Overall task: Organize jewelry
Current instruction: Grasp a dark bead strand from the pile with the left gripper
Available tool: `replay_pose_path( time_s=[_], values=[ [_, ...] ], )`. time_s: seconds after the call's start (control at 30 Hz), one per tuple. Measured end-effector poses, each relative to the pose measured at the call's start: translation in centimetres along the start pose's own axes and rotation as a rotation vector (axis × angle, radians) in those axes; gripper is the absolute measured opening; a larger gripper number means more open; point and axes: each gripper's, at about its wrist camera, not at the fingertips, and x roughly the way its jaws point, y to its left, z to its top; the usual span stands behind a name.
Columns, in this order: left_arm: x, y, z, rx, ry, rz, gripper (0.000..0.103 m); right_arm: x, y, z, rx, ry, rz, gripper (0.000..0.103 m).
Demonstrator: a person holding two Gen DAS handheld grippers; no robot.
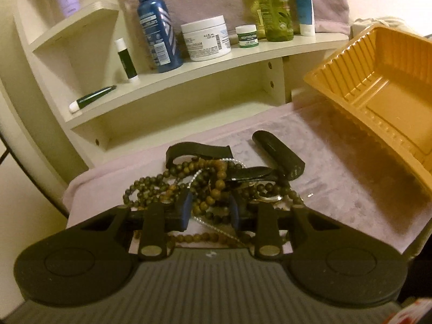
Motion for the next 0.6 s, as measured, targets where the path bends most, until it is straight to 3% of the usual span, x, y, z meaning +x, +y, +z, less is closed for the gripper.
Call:
replay_pose_path(
  time_s=[0.07,0.13,0.37,0.6],
  values=[
    [0.1,0.1,0.1,0.016,0.001,-0.003,0.010,0.0,0.0,0.0,0.001,0.000,0.000,0.007],
    [-0.3,0.2,0.2,0.027,0.003,-0.003,0.007,0.0,0.0,0.0,0.002,0.001,0.001,0.007],
    [-2.6,2.8,0.7,-0.005,-0.013,-0.017,0.006,-0.1,0.0,0.1,0.005,-0.004,0.004,0.007],
    [-5.4,6.7,3.6,-0.058,-0.073,-0.049,0.006,-0.6,0.4,0.1,0.004,-0.018,0.006,0.007]
  ],
)
